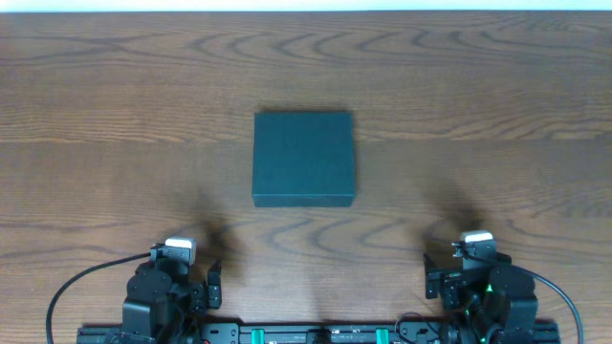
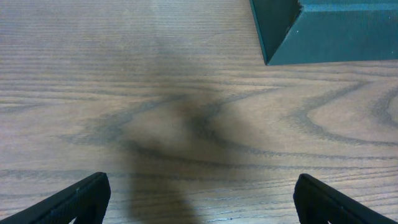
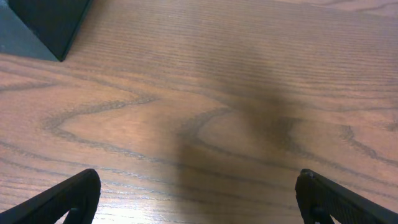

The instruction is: Pack container

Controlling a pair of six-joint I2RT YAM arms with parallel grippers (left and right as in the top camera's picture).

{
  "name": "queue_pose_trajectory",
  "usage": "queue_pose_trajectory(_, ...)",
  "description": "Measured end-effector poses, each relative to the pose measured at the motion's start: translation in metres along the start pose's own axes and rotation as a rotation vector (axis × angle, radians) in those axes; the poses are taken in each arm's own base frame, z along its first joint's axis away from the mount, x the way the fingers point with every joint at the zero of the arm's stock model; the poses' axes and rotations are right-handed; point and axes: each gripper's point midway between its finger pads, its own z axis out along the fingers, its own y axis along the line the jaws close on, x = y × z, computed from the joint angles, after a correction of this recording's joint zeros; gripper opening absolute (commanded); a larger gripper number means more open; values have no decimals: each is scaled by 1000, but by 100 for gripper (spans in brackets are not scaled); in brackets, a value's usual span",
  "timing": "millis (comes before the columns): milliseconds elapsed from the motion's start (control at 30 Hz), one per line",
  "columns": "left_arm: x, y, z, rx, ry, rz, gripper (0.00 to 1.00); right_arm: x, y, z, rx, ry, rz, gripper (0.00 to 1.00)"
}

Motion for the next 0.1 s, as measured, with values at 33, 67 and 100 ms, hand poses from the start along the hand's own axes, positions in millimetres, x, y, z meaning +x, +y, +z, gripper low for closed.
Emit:
queue_pose_trajectory(33, 0, 0, 0, 0, 0, 0, 95, 0, 0, 0, 0, 0, 0, 99)
queue_pose_trajectory(67, 0, 0, 0, 0, 0, 0, 95, 0, 0, 0, 0, 0, 0, 99)
queue_pose_trajectory(100, 0, 0, 0, 0, 0, 0, 95, 0, 0, 0, 0, 0, 0, 99)
